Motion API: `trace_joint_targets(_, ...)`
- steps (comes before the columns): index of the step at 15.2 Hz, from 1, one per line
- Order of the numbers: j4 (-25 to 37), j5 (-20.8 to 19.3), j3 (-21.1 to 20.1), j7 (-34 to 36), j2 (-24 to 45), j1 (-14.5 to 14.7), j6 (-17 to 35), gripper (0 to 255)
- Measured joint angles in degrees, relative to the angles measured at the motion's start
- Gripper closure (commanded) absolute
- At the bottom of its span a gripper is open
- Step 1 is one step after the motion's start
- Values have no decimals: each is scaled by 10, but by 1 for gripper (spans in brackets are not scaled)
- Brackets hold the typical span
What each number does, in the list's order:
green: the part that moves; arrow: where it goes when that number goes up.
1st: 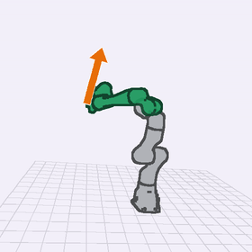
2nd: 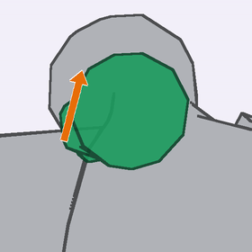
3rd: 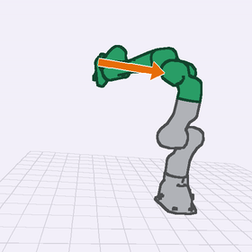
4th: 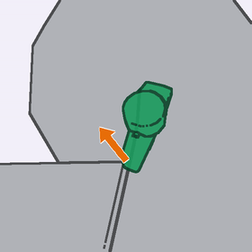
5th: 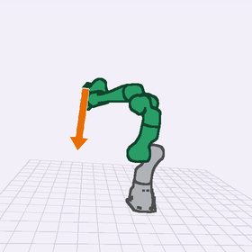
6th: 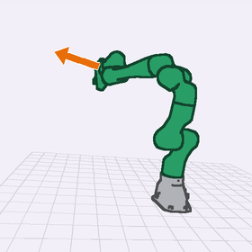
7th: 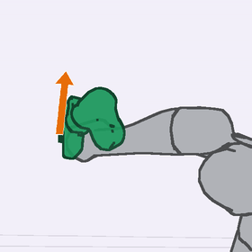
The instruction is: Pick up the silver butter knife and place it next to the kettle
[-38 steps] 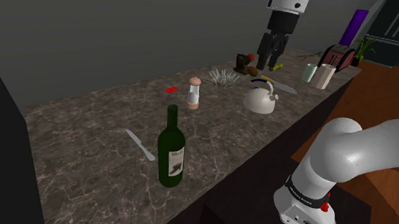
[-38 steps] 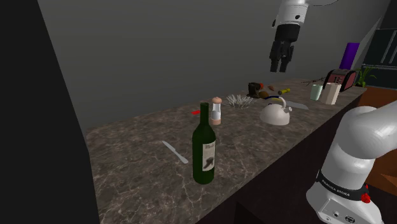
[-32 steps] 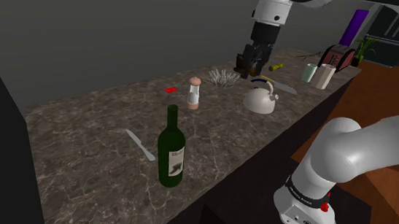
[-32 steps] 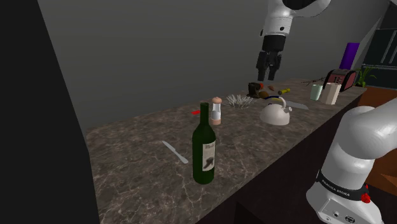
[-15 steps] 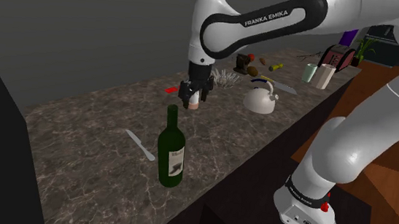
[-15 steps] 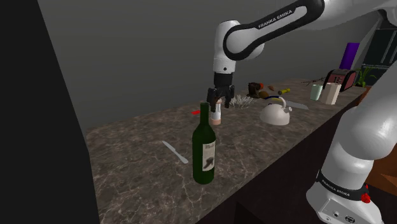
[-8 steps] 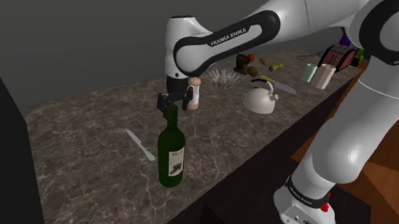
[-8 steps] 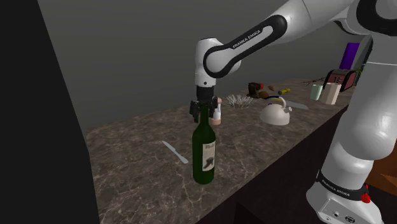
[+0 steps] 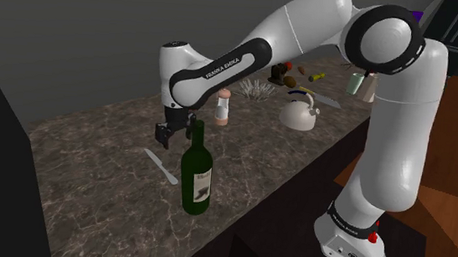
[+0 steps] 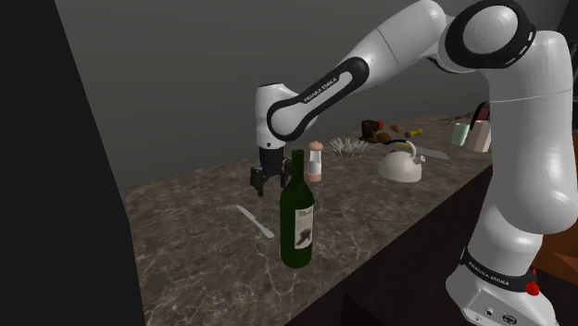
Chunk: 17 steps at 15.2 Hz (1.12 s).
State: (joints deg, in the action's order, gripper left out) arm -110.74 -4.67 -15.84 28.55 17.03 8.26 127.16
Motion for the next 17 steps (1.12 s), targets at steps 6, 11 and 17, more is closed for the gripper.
trace_joint_targets(6,137,-45,14,43,139,40,-6,0)
trace_joint_targets(11,174,-57,22,54,191,53,6,0)
trace_joint_targets(17,173,-63,27,58,213,57,29,0)
